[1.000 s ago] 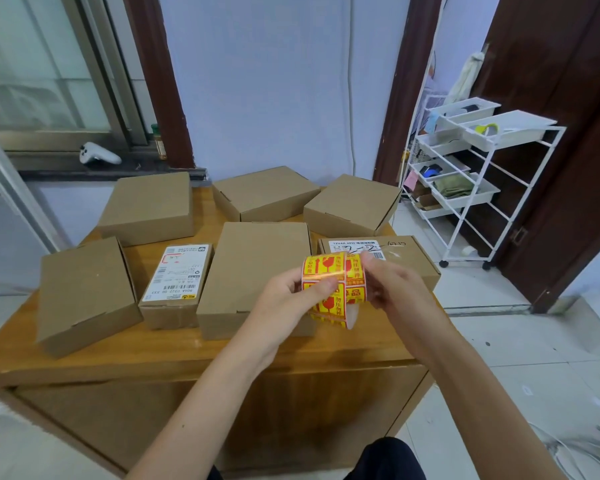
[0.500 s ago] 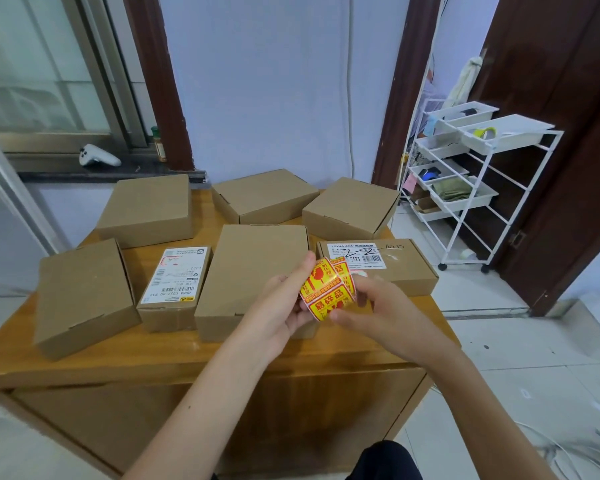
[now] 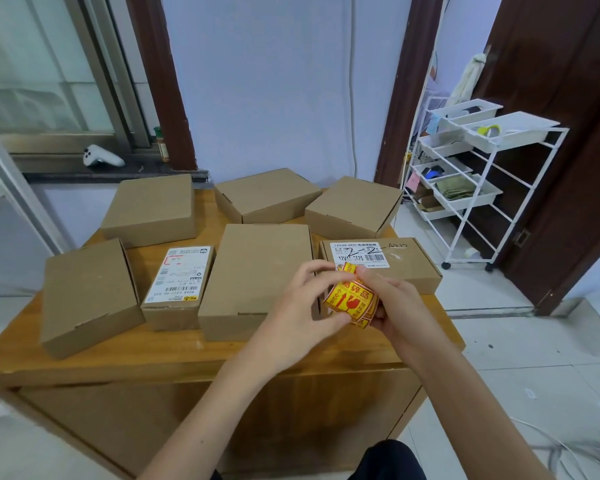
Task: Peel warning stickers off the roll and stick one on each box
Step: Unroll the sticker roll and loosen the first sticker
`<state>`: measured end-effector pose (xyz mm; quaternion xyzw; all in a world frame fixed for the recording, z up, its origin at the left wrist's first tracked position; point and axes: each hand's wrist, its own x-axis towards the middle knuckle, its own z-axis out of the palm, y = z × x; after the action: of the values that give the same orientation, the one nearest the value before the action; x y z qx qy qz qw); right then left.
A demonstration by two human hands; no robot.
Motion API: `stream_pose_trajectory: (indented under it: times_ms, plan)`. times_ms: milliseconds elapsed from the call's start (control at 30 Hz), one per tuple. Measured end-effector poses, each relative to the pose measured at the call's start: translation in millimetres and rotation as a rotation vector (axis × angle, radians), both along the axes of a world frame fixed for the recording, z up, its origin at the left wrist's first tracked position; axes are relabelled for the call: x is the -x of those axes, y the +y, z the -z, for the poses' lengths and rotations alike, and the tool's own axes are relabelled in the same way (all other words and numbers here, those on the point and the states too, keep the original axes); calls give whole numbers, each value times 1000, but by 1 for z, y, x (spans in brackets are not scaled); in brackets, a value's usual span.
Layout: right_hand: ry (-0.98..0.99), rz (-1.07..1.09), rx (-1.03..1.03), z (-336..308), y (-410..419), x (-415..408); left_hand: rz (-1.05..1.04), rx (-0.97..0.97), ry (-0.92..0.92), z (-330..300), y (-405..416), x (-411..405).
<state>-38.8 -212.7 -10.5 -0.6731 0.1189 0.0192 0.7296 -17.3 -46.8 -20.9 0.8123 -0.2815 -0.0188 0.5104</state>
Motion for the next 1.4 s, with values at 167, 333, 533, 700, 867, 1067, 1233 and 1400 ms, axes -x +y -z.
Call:
stream_pose_trajectory:
  times_ms: [167,333,533,700,867,1067,1233,1400]
  plan:
    - [-36,-180,-80,-3,-2,4,-116,70,29,-1,-2,-7]
    - [-145,-270,37,-1,-1,14,-188,73,91,-8,-5,-7]
    - [-202,-170,97,0,2,17,-187,21,-62,2,2,-3]
    - [-229,-127,98,2,6,16,-180,-83,-152,3,5,1]
    - [-233,-123,105,5,7,16,-195,-101,-155,2,9,2]
    - [-207,-76,140,3,2,15,-96,-181,-157,-5,17,-1]
    - [-237,-75,144,-1,2,16,-99,-212,-273,-9,13,1]
    - [-252,-84,174,-2,-1,20,-74,-253,-357,-9,11,1]
